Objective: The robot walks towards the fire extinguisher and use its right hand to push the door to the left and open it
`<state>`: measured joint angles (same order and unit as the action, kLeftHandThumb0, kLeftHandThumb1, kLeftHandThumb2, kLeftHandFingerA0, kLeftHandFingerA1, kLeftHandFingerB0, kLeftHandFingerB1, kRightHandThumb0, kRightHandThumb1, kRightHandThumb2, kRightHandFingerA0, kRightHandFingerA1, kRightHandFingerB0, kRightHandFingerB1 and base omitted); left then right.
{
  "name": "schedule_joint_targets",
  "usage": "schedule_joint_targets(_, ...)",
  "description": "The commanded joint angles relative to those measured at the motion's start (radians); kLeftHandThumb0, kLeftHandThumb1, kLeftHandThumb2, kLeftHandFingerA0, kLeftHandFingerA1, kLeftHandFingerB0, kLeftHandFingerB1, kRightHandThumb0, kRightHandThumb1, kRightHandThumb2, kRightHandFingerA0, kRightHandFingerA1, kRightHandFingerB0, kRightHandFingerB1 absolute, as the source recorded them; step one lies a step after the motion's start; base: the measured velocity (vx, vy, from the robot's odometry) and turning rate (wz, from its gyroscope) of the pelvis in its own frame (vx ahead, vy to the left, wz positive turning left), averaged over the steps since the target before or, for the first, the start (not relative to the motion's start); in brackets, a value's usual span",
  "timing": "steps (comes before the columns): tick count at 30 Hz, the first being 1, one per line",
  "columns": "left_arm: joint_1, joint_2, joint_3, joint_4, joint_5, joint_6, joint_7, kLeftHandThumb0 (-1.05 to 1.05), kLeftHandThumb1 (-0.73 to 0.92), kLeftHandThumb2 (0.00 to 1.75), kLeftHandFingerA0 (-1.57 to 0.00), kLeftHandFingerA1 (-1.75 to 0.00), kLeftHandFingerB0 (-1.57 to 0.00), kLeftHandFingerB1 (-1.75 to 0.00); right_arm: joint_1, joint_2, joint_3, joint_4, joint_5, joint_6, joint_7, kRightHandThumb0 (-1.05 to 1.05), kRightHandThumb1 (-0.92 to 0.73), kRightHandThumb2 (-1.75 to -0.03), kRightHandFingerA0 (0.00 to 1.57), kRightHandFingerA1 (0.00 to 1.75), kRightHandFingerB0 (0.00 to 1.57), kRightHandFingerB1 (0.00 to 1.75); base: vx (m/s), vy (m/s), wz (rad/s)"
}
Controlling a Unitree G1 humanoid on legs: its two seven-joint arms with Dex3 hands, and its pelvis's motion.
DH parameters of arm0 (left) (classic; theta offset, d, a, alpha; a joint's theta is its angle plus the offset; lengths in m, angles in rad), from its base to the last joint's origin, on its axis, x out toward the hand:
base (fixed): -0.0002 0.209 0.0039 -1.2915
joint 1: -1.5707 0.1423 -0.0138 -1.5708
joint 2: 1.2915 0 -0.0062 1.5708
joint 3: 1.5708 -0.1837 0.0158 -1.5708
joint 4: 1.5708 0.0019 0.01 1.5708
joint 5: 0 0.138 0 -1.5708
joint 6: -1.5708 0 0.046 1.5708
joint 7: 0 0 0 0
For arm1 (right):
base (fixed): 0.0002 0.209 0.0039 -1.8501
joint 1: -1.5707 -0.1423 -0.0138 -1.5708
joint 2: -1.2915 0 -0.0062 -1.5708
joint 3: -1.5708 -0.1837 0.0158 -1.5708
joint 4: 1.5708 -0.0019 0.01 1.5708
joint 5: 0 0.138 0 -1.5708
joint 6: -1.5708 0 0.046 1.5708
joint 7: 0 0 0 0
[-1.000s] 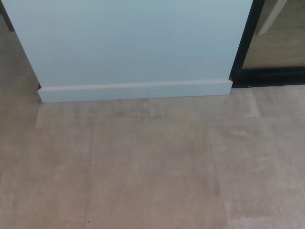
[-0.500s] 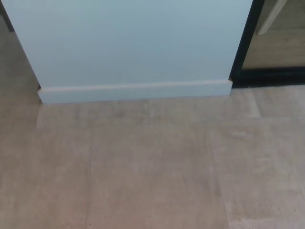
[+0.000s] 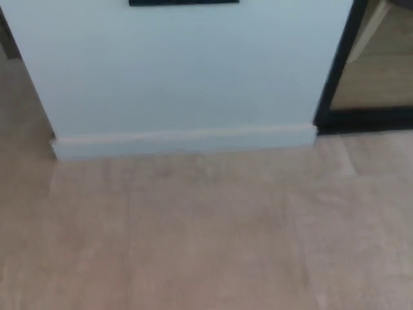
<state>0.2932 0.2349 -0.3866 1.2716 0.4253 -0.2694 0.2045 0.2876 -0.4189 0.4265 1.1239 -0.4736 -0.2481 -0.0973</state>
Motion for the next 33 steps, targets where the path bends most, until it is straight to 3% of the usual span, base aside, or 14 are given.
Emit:
schedule_joint_targets(1,0.001,0.008,0.006,0.004,0.005,-0.032,0.004,-0.38,0.7,0.61,-0.61,-0.66,-0.49,-0.38,-0.003,-0.014,-0.003,-0.005,-0.008,-0.001,0.001,-0.53,-0.58,-0.57,0.63,0.72,0.34,0.63,0.16,0.181,0.01)
schedule_joint_targets(9,-0.004,0.008,0.007,0.003,0.007,-0.034,0.004,-0.38,0.7,0.61,-0.61,-0.66,-0.49,-0.38,0.0,-0.015,-0.008,-0.013,-0.008,0.0,-0.001,-0.53,-0.58,-0.57,0.63,0.72,0.34,0.63,0.17,0.02,0.05)
schedule_joint_targets(21,-0.017,0.007,0.012,0.003,0.007,-0.038,0.002,-0.38,0.7,0.61,-0.61,-0.66,-0.49,-0.38,-0.006,-0.02,-0.016,-0.032,-0.01,0.006,0.004,-0.53,-0.58,-0.57,0.63,0.72,0.34,0.63,0.27,-0.207,0.06)
schedule_joint_targets(31,-0.026,0.007,0.013,0.004,0.008,-0.037,0.0,-0.38,0.7,0.61,-0.61,-0.66,-0.49,-0.38,-0.009,-0.019,-0.02,-0.036,-0.009,0.01,0.006,-0.53,-0.58,-0.57,0.63,0.72,0.34,0.63,0.42,0.098,-0.18)
schedule_joint_targets(32,-0.084,-0.01,0.208,0.002,-0.203,0.004,-0.114,-0.47,0.53,0.56,-0.27,-0.57,-0.26,-0.38,-0.052,-0.015,-0.14,0.0,0.117,-0.008,0.049,-0.72,-0.61,-0.57,0.09,0.89,0.0,0.57,0.51,0.008,0.01)
schedule_joint_targets(33,-0.128,-0.022,0.355,0.0,-0.361,0.035,-0.2,-0.47,0.53,0.56,-0.27,-0.57,-0.26,-0.38,-0.085,-0.011,-0.23,0.027,0.212,-0.021,0.082,-0.72,-0.61,-0.57,0.09,0.89,0.0,0.57,0.52,-0.001,0.01)
